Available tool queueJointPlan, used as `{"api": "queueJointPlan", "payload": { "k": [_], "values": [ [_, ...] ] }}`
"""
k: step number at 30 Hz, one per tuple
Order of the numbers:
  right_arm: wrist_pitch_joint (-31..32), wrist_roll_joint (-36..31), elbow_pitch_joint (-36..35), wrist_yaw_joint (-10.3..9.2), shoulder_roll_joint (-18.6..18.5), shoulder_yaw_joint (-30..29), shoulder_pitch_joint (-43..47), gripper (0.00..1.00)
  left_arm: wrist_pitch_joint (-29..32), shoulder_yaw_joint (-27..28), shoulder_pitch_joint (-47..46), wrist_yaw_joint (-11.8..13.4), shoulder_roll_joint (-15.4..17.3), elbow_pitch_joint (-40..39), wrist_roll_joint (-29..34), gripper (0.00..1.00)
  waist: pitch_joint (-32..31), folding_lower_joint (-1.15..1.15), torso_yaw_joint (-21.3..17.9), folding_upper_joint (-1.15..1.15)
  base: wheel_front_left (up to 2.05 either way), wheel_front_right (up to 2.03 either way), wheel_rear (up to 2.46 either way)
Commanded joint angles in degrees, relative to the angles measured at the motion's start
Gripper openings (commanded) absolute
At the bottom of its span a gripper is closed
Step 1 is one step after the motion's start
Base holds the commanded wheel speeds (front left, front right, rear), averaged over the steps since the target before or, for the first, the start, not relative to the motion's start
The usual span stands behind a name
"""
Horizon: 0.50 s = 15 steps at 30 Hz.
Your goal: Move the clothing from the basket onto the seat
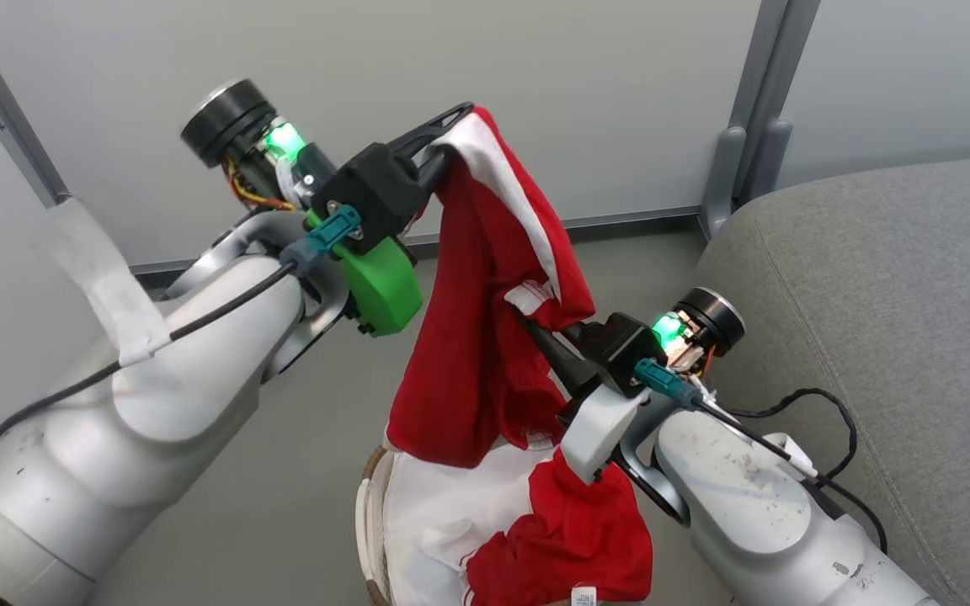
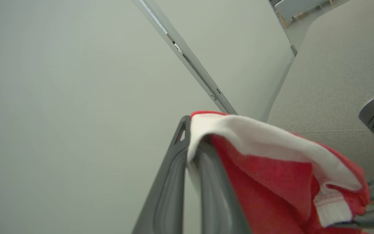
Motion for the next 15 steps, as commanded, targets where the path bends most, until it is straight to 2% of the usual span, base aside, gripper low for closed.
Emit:
{"api": "queueJointPlan", "payload": {
  "k": [1,2,3,4,5,6,12,15],
  "values": [
    [-0.3,-0.4,-0.6,-0.06,-0.2,-0.7,-0.2,0.00,-0.1,0.7,2.1,0.9,0.6,0.2,-1.3,0.00,-0.1,0.00,-0.2,0.00,0.00,0.00,0.00],
    [-0.3,-0.5,-0.7,-0.06,-0.2,-1.1,-0.1,0.00,-0.5,1.2,3.2,1.4,0.9,0.2,-2.2,0.00,-0.2,0.00,-0.3,0.00,0.00,0.00,0.00],
    [-0.3,-0.5,-1.0,-0.06,-0.2,-1.7,0.2,0.00,-0.8,1.8,4.8,2.1,1.2,0.3,-3.3,0.15,-0.3,0.00,-0.5,0.00,0.00,0.00,0.00],
    [-0.3,-0.6,-1.2,-0.06,-0.2,-2.2,0.4,0.00,-1.4,2.5,6.4,2.9,1.4,0.3,-4.3,0.38,-0.4,0.00,-0.7,0.00,0.00,0.00,0.00],
    [-0.3,-0.7,-1.4,-0.06,-0.2,-2.8,0.6,0.00,-1.9,3.1,7.8,3.5,1.5,0.4,-5.6,0.72,-0.4,0.00,-0.8,0.00,0.00,0.00,0.00],
    [-0.3,-1.0,-1.6,-0.06,-0.2,-3.3,0.7,0.00,-2.4,3.7,9.6,4.2,1.7,0.4,-6.5,1.00,-0.5,0.00,-0.9,0.00,0.00,0.00,0.00],
    [-0.3,-3.0,-3.2,-0.06,-0.2,-7.3,1.6,0.00,-5.6,6.4,20.2,8.0,1.6,1.0,-11.5,1.00,-0.5,0.00,-1.5,0.00,0.00,0.00,0.00],
    [-0.3,-4.4,-3.6,-0.06,-0.2,-9.3,2.1,0.00,-6.5,7.4,25.0,9.1,1.4,0.7,-13.3,1.00,-0.4,0.00,-1.6,0.00,0.00,0.00,0.00]
  ]
}}
